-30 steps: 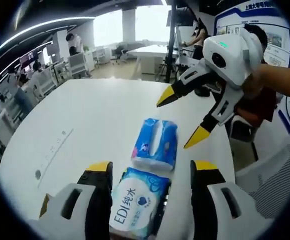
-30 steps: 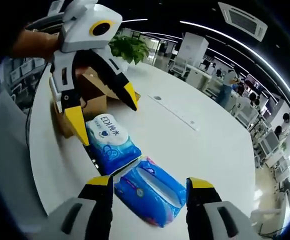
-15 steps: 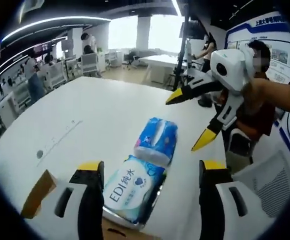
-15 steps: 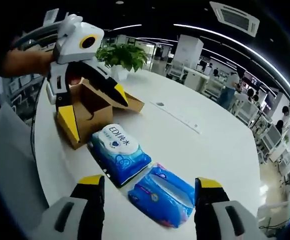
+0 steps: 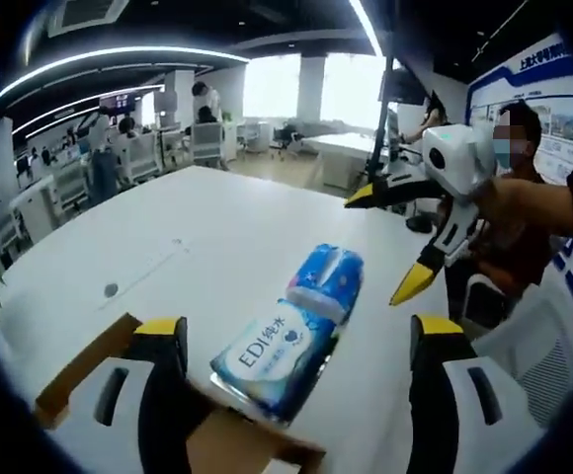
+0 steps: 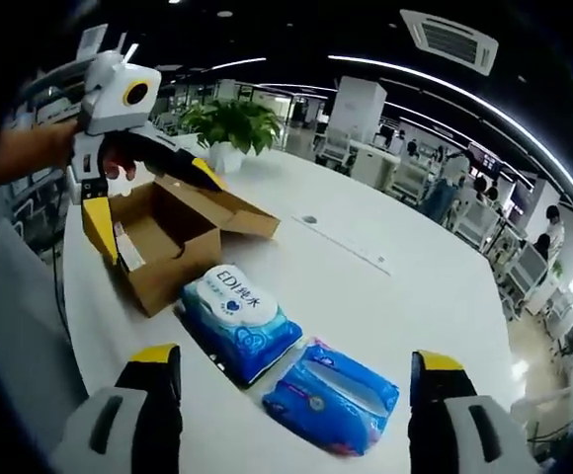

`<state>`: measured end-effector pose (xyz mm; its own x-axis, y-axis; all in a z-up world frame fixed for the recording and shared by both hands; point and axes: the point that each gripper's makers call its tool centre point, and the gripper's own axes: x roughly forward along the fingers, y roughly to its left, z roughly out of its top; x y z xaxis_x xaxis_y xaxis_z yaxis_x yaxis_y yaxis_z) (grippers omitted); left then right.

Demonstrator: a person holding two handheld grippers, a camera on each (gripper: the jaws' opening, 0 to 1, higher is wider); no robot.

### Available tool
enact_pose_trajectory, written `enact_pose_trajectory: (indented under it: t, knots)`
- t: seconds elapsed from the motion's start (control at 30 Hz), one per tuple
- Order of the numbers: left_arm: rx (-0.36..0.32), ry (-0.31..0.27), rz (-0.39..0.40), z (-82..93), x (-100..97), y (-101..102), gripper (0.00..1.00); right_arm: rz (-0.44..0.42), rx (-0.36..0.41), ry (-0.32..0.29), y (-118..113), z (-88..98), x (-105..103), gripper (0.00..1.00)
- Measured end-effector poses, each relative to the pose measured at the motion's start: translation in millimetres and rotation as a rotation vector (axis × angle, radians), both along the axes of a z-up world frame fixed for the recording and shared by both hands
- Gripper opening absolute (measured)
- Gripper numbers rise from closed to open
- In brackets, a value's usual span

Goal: Operate the shoe box by opening the lid, removing the specified soft item, and placing it in the target area until the item is outside and the box remains undamaged.

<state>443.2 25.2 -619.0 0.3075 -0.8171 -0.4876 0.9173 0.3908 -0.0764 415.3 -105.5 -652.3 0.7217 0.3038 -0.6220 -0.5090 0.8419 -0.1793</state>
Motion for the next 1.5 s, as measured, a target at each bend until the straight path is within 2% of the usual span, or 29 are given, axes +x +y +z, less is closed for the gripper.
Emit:
enact_pose_trajectory:
  t: [0.1, 0.2, 0.33, 0.67, 1.1, 1.5]
  knots:
    - [-0.027, 0.000, 0.017, 6.3, -3.0, 10, 0.97, 0.011, 0.014, 0.005, 10, 0.0, -2, 0.99]
    - [-0.025, -0.010, 0.037, 7.0, -4.1, 21, 0.99, 0.021, 0.020, 0.012, 17, 0.2, -2, 0.99]
    - [-0.021, -0.016, 0.060, 8.0, -5.6, 35, 0.99, 0.039, 0.026, 0.014, 31, 2.7, -5, 0.99]
    - [-0.058, -0.048, 0.144, 24.0, -8.0, 72, 0.99, 0.084, 0.038, 0.012, 50, 5.8, 3, 0.99]
    - [-0.073, -0.078, 0.227, 31.6, -13.9, 111, 0.99, 0.152, 0.057, 0.016, 81, 6.6, 6, 0.99]
    - [-0.121, -0.098, 0.289, 36.8, -32.8, 137, 0.99, 0.202, 0.064, 0.023, 102, 4.4, 6, 0.98]
